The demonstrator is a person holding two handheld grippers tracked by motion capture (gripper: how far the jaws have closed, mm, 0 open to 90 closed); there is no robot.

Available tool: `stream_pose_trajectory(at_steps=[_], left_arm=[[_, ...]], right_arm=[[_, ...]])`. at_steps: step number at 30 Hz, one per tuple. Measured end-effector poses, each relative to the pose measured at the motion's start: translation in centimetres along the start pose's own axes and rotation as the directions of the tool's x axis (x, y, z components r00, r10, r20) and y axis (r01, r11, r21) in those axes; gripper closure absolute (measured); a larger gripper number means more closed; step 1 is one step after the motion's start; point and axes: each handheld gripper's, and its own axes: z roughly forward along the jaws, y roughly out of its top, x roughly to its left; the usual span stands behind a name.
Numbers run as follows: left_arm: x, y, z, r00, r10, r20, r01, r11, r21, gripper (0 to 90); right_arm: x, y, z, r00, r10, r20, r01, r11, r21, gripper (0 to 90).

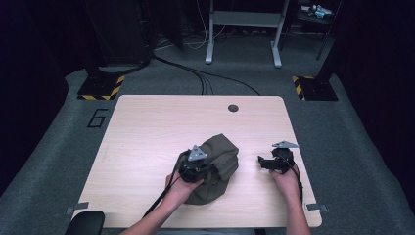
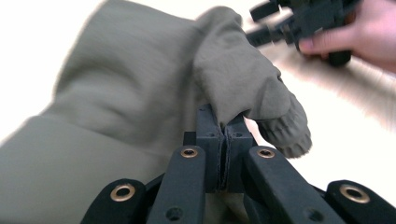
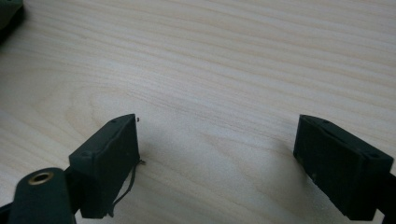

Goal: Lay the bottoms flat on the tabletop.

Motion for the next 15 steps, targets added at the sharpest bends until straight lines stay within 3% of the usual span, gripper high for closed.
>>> stream_pose_trajectory(at_steps=[9, 15], left_arm=[[4.7, 1.0, -2.7, 0.9977, -0.047, -0.049, 0.047, 0.9989, -0.011, 87.7], [7.7, 1.1, -4.6, 0.9922, -0.082, -0.094, 0.079, 0.9962, -0.037, 87.7]], right_arm=[[0.0, 0.0, 0.0, 1.0000, -0.007, -0.001, 0.007, 1.000, -0.003, 13.1], [0.0, 0.0, 0.0, 1.0000, -0.007, 0.000, 0.007, 1.000, -0.003, 13.1]])
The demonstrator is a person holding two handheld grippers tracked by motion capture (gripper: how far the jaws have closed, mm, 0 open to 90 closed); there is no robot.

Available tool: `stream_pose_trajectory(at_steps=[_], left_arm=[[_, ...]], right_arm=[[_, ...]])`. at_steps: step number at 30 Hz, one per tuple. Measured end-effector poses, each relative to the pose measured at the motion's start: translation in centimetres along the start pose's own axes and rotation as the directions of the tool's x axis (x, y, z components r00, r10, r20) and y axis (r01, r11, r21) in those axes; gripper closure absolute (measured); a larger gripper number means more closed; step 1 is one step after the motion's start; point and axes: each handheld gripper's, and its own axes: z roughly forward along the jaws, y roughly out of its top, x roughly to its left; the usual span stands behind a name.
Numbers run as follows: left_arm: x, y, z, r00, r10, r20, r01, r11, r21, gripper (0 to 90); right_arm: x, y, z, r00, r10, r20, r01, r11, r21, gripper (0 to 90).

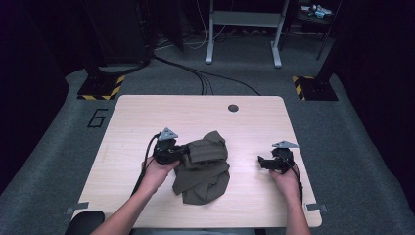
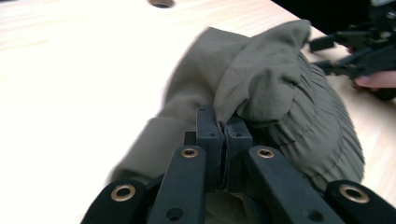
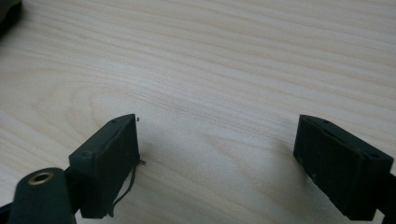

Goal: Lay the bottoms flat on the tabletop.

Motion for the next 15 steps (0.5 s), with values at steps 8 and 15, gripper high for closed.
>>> stream_pose_trajectory(at_steps=[8, 15], left_arm=[[3.8, 0.3, -1.7, 0.9964, -0.009, -0.084, 0.009, 1.0000, -0.004, 87.8], [7.5, -0.1, -2.6, 0.9888, -0.048, -0.141, 0.050, 0.9987, 0.007, 87.8]], right_arm=[[0.0, 0.0, 0.0, 1.0000, -0.003, 0.001, 0.003, 1.000, 0.002, 13.2], [0.0, 0.0, 0.0, 1.0000, -0.007, 0.000, 0.007, 1.000, 0.000, 13.3]])
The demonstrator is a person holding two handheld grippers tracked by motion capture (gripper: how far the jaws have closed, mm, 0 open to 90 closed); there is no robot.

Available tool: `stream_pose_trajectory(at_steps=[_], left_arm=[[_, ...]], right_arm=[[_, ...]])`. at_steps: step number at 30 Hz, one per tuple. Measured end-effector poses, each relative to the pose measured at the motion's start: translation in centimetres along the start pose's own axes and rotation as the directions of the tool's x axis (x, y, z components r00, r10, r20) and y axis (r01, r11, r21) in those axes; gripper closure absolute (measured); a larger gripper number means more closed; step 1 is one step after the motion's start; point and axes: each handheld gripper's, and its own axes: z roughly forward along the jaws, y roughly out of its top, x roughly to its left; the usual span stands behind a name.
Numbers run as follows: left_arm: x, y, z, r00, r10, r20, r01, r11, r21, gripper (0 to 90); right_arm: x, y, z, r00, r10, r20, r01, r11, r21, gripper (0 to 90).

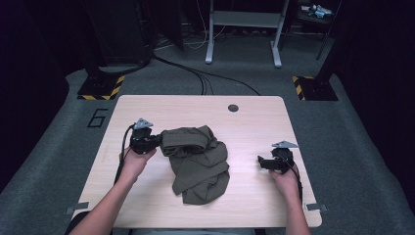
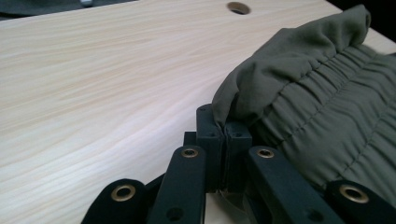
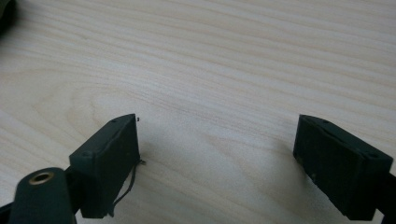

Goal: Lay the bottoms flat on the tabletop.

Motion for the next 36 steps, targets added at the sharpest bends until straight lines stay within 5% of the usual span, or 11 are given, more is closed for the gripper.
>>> stream_pose_trajectory(at_steps=[9, 21, 25, 32, 36], left_arm=[[4.4, -1.3, 0.9, 0.9941, -0.088, -0.064, 0.089, 0.9958, 0.018, 87.8], [8.7, -3.7, 3.5, 0.9694, -0.223, -0.102, 0.226, 0.9741, 0.013, 87.4], [9.2, -4.1, 3.8, 0.9695, -0.224, -0.100, 0.227, 0.9734, 0.027, 87.1], [9.7, -4.9, 3.7, 0.9656, -0.207, -0.157, 0.213, 0.9766, 0.024, 82.4], [9.7, -5.1, 3.7, 0.9657, -0.178, -0.189, 0.186, 0.9821, 0.028, 72.3]], right_arm=[[0.3, 0.0, 0.0, 1.0000, 0.003, -0.003, -0.003, 1.000, -0.006, 15.6], [1.2, 0.1, 0.0, 0.9999, -0.008, -0.007, 0.007, 1.000, -0.023, 28.6], [1.4, 0.0, -0.2, 0.9999, -0.005, -0.014, 0.005, 1.000, -0.030, 33.1], [2.2, 0.2, -0.1, 0.9991, -0.022, -0.036, 0.021, 0.999, -0.034, 35.3], [2.7, 0.5, -0.2, 0.9983, -0.027, -0.052, 0.023, 0.998, -0.062, 37.2]])
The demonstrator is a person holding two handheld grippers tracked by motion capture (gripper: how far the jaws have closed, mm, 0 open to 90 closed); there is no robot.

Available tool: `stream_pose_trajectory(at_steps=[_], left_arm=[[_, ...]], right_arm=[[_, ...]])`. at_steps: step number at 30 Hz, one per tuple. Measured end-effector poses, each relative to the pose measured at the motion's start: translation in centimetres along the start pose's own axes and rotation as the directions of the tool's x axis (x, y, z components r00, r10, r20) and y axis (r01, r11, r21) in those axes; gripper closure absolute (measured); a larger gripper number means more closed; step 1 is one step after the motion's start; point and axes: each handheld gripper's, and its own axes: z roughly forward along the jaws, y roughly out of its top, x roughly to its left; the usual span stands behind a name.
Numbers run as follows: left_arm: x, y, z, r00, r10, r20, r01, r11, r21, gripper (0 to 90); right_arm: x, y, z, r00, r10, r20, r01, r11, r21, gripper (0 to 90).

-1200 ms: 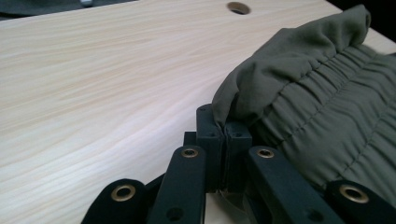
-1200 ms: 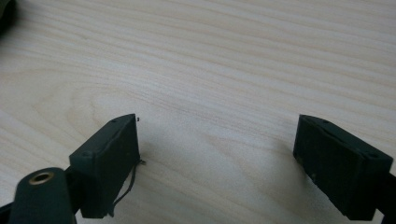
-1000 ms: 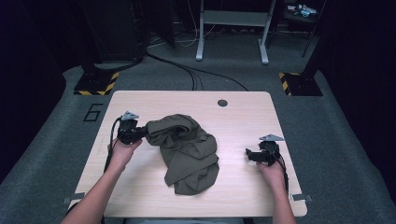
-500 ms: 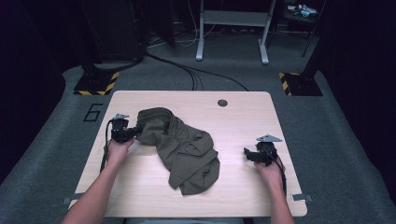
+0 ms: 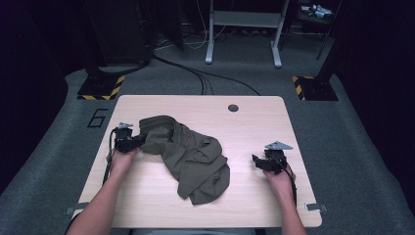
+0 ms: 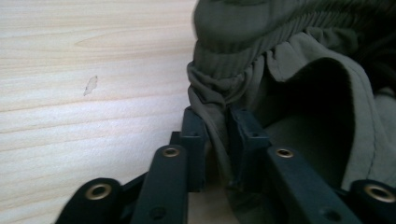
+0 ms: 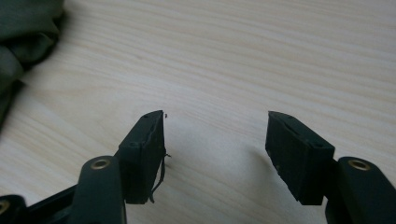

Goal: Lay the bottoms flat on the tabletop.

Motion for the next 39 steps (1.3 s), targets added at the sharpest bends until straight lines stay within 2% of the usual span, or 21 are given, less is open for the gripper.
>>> stream_pose_trajectory(at_steps=[2, 4, 8, 10, 12, 13, 17, 20, 23, 27, 28, 36, 39], left_arm=[[-0.1, 0.0, -0.3, 0.9992, 0.029, -0.026, -0.029, 0.9996, 0.001, 67.6], [-0.1, 0.0, -0.7, 0.9988, 0.034, -0.035, -0.034, 0.9994, -0.008, 60.4], [-0.3, 0.2, -1.6, 0.9975, 0.051, -0.048, -0.053, 0.9979, -0.038, 52.1], [-0.6, 0.1, -1.9, 0.9979, 0.049, -0.044, -0.051, 0.9973, -0.053, 50.1], [-0.9, 0.0, -2.3, 0.9968, 0.069, -0.039, -0.072, 0.9954, -0.063, 48.5], [-1.1, -0.1, -2.5, 0.9959, 0.081, -0.041, -0.084, 0.9929, -0.084, 48.5], [-1.8, 0.1, -3.2, 0.9945, 0.101, -0.028, -0.103, 0.9895, -0.101, 46.7], [-2.2, 0.2, -3.5, 0.9950, 0.098, -0.020, -0.099, 0.9903, -0.097, 45.6], [-2.5, 0.3, -4.1, 0.9952, 0.098, -0.004, -0.097, 0.9883, -0.118, 45.0], [-3.2, 0.6, -4.8, 0.9945, 0.102, 0.024, -0.099, 0.9870, -0.127, 43.3], [-3.4, 0.6, -4.9, 0.9935, 0.110, 0.029, -0.106, 0.9868, -0.123, 43.2], [-5.2, 0.3, -4.8, 0.9829, 0.169, 0.073, -0.158, 0.9780, -0.136, 37.9], [-5.3, 0.2, -4.4, 0.9834, 0.164, 0.077, -0.153, 0.9794, -0.132, 37.0]], right_arm=[[0.3, 0.3, -0.1, 1.0000, -0.002, -0.005, 0.002, 1.000, -0.020, 38.5], [0.7, 0.6, -0.2, 0.9999, -0.005, -0.011, 0.004, 0.999, -0.037, 39.5], [1.4, 1.4, 0.0, 0.9990, -0.010, -0.044, 0.008, 0.999, -0.048, 42.3], [1.8, 1.9, 0.0, 0.9979, -0.017, -0.062, 0.013, 0.998, -0.056, 43.1], [2.2, 2.3, 0.1, 0.9974, -0.033, -0.064, 0.029, 0.998, -0.056, 43.9], [2.5, 2.5, 0.2, 0.9968, -0.036, -0.071, 0.032, 0.998, -0.055, 45.3], [3.7, 3.3, 0.4, 0.9932, -0.064, -0.097, 0.057, 0.995, -0.077, 45.8], [5.0, 4.0, 0.7, 0.9885, -0.084, -0.126, 0.074, 0.994, -0.081, 46.7], [6.3, 4.6, 1.0, 0.9826, -0.106, -0.153, 0.095, 0.993, -0.076, 46.6], [7.7, 5.4, 1.5, 0.9749, -0.111, -0.193, 0.099, 0.993, -0.070, 45.8], [8.0, 5.6, 1.6, 0.9747, -0.102, -0.199, 0.090, 0.994, -0.067, 45.0], [10.6, 6.8, 2.3, 0.9625, -0.113, -0.247, 0.097, 0.992, -0.076, 40.6], [11.5, 6.9, 2.5, 0.9569, -0.119, -0.265, 0.103, 0.992, -0.074, 39.5]])
